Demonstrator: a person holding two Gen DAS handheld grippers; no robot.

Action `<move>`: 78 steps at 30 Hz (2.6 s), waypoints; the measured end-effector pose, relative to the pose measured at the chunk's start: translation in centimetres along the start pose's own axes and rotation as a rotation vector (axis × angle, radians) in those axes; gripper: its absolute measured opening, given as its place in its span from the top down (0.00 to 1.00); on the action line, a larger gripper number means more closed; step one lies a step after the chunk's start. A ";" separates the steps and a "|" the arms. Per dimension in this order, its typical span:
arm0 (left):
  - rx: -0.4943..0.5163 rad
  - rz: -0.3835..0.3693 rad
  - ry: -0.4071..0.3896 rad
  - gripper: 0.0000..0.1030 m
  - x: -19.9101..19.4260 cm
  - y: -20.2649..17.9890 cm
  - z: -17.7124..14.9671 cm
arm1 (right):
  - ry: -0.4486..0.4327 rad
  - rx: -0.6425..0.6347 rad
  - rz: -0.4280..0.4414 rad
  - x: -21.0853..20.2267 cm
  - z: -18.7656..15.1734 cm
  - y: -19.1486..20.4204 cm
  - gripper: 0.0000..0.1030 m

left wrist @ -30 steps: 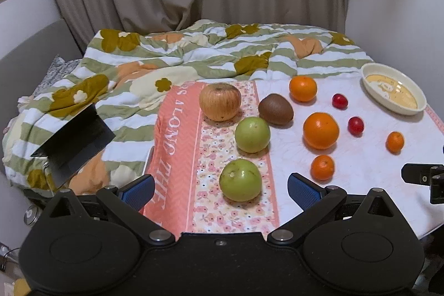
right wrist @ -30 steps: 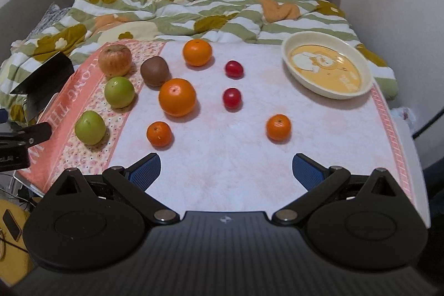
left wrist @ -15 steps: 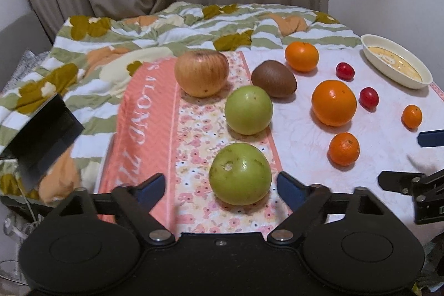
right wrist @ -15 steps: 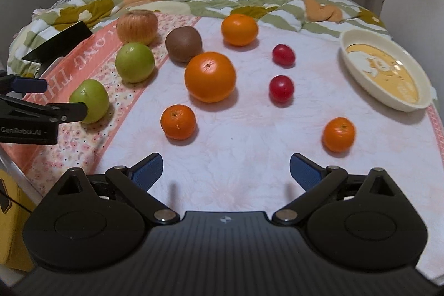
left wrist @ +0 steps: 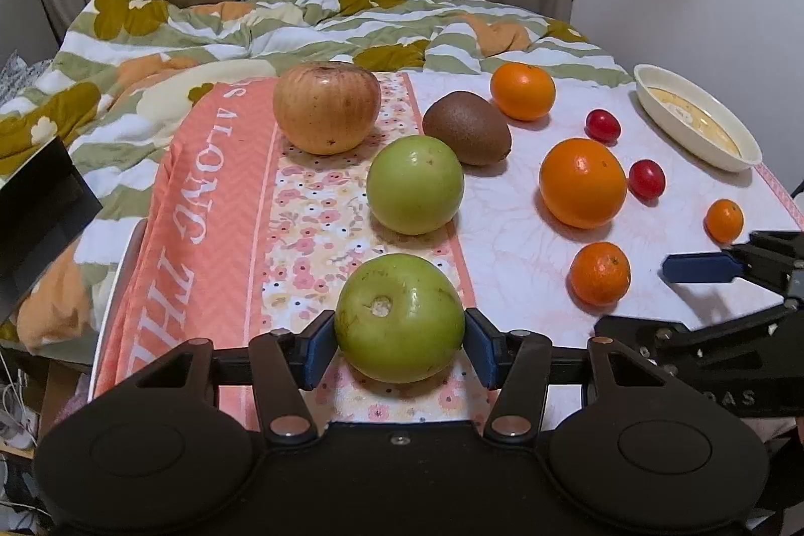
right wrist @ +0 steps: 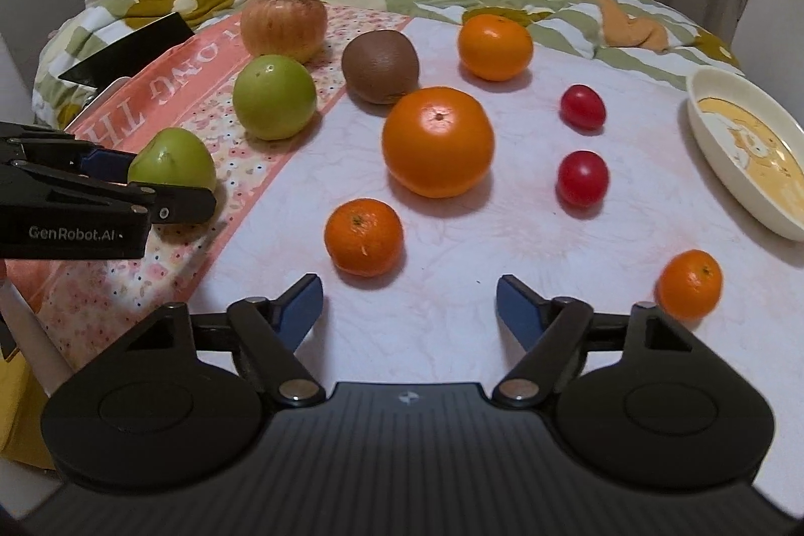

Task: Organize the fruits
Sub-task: 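Grasp the green apple with the left tool while the right tool grasps a mandarin, then carry the green apple and mandarin to the white bowl, release the apple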

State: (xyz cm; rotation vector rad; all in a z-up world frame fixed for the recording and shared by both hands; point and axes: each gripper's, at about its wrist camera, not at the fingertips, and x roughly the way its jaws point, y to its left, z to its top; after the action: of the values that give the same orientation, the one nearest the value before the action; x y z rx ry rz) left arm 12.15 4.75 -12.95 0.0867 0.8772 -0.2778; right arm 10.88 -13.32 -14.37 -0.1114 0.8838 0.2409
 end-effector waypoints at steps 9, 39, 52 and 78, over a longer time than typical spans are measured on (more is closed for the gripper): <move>0.000 0.024 0.002 0.43 -0.6 0.9 -0.6 | -0.016 -0.025 0.015 1.1 0.7 1.0 0.30; -0.069 0.115 -0.104 0.44 -7.1 -11.3 5.1 | -0.110 0.012 0.083 -10.0 2.0 -9.4 0.50; -0.055 0.039 -0.155 0.44 -4.1 -21.9 11.1 | -0.143 0.044 -0.008 -13.4 3.1 -23.9 0.50; 0.265 -0.141 0.014 0.44 17.4 -30.3 23.0 | -0.056 0.270 -0.141 -1.4 8.3 -38.2 0.50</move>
State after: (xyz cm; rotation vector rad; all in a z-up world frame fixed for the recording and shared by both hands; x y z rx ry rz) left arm 31.52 -32.26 -10.45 0.2732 0.8585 -0.5255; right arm 25.99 -48.89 -8.15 0.0834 0.8412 -0.0077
